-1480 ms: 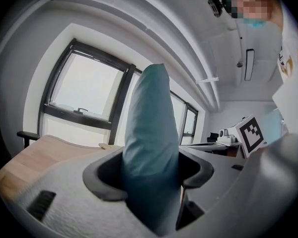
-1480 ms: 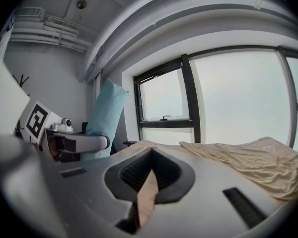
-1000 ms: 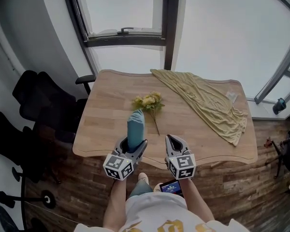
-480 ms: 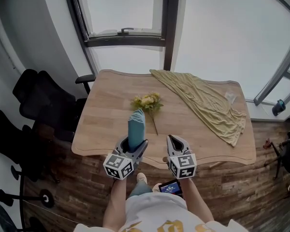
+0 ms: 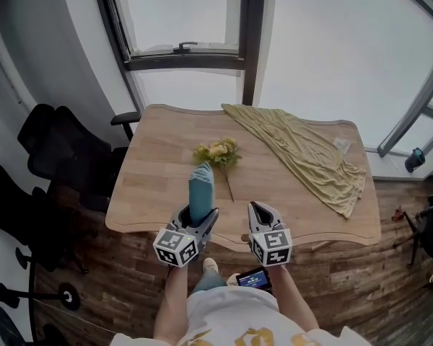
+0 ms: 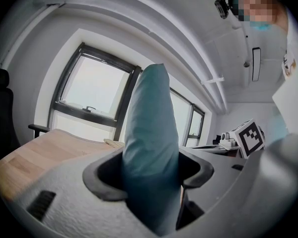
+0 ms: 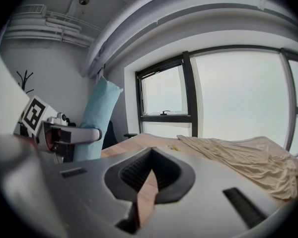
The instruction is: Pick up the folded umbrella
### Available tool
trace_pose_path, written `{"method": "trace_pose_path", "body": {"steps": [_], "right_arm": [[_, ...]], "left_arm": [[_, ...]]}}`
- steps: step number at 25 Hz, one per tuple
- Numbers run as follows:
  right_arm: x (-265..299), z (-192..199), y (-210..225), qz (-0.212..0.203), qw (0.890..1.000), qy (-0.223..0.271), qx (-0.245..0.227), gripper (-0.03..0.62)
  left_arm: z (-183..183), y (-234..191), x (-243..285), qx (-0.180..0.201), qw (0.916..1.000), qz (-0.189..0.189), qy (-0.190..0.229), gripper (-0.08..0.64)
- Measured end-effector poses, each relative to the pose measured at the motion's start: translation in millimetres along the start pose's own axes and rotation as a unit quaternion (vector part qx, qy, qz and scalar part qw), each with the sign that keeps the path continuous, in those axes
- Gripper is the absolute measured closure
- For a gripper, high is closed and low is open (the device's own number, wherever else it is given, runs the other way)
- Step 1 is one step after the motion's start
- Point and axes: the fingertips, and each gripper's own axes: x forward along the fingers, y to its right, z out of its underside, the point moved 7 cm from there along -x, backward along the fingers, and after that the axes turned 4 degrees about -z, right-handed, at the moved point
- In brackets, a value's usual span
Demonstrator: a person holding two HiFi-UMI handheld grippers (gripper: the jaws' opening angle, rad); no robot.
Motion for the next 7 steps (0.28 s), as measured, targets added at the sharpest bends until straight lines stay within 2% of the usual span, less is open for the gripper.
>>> {"method": "trace_pose_path", "body": {"steps": [7], "right_arm": [[4.7, -4.9, 0.6, 0.0, 1.0, 0.002, -0.009, 0.581]], "left_arm": [[-7.9, -2.6, 3.6, 0.004, 1.0, 0.003, 0.008, 0.262]]}}
